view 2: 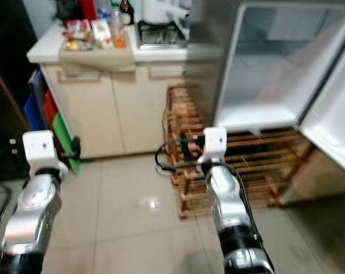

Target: Restocking fridge

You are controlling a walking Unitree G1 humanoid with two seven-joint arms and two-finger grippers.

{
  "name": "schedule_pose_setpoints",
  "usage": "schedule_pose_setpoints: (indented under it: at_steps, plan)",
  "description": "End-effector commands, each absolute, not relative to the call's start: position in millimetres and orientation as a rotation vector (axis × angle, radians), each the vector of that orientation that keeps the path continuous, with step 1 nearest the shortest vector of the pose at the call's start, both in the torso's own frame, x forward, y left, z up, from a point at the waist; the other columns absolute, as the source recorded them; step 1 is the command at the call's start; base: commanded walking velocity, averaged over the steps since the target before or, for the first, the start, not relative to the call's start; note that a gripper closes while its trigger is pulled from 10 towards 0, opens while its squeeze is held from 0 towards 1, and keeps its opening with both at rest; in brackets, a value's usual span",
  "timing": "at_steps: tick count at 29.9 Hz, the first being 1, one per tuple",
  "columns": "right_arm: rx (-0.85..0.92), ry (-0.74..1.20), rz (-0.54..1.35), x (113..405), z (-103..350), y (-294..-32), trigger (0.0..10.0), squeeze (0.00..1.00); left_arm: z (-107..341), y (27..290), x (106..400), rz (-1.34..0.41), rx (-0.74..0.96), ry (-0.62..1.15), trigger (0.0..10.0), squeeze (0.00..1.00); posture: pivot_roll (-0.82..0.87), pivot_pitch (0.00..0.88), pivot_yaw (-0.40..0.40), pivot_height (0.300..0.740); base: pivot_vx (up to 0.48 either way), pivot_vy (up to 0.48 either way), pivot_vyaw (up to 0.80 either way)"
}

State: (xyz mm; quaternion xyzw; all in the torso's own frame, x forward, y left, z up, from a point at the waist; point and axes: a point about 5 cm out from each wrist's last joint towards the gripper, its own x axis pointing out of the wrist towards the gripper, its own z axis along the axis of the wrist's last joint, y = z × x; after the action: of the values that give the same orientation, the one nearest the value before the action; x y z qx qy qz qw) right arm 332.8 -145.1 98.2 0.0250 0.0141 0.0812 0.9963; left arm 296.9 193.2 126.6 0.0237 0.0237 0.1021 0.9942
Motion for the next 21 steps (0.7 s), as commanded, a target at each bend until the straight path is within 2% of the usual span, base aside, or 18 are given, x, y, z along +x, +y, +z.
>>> schedule_pose_setpoints:
  at_steps: [1,21]
  plan:
    - [0.057,0.002,0.176,338,107,-138,10.0,0.0,133,199,298,0.215,0.073,0.03,10.0,0.0,-0.03,0.0,0.01,0.74,0.446,0.0,0.0]
    - [0.076,-0.045,0.2,345,116,-126,10.0,0.0,144,184,308,0.087,0.102,-0.017,10.0,0.0,-0.02,0.0,0.015,0.74,0.462,0.0,0.0]
